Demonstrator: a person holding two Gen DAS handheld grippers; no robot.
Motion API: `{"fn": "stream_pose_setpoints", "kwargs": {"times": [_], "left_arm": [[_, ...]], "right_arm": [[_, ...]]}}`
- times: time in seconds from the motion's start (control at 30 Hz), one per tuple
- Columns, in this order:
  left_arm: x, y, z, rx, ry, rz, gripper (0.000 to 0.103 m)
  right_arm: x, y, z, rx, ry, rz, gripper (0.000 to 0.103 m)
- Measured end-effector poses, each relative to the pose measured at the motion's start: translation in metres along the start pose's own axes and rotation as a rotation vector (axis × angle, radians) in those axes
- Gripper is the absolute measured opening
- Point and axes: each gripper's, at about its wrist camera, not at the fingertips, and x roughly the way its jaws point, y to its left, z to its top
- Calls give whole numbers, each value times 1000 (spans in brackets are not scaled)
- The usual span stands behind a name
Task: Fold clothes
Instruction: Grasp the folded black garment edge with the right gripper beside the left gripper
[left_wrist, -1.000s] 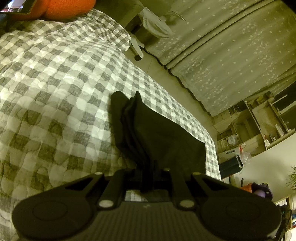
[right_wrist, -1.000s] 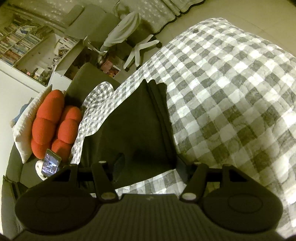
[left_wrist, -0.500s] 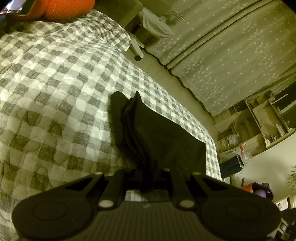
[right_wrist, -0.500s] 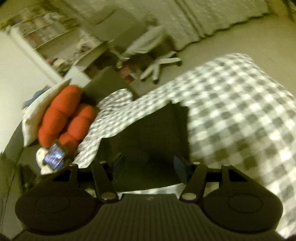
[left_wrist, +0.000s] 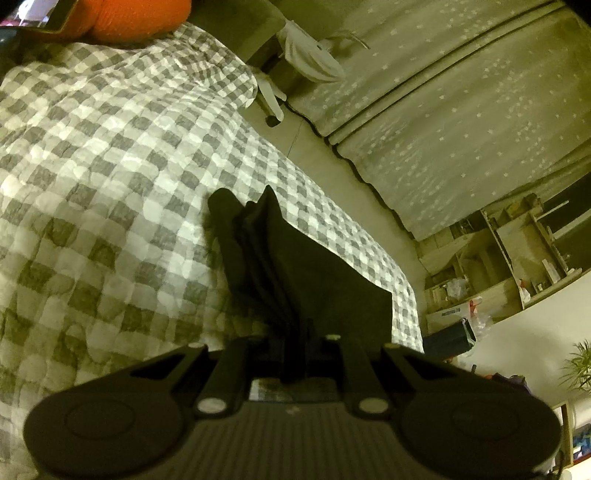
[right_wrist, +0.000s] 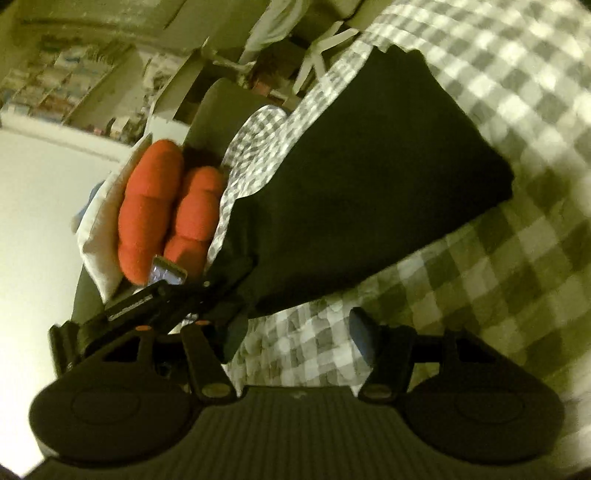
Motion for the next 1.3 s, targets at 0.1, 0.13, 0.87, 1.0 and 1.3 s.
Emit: {"fn": "stream_pose_setpoints", "kwargs": {"times": [0.1,0.13,0.87,1.0,1.3], "left_arm": [[0,1,0,-15,3,-2,8],[-1,2,0,-19,4,-4,8],[0,8,1,-17,18,9,8],[0,9,1,-17,21,8,8],[-1,11,0,-11,26,13,8]], "right_arm": [[-1,-2,1,62,-51,9,65],[-3,-3,2,70,-84,2,65],[-45,-32,18,122,-392,-117,64],[-51,-34,22,114,-388,-130,63],[-54,-34,38,50,-329,-167,60]]}}
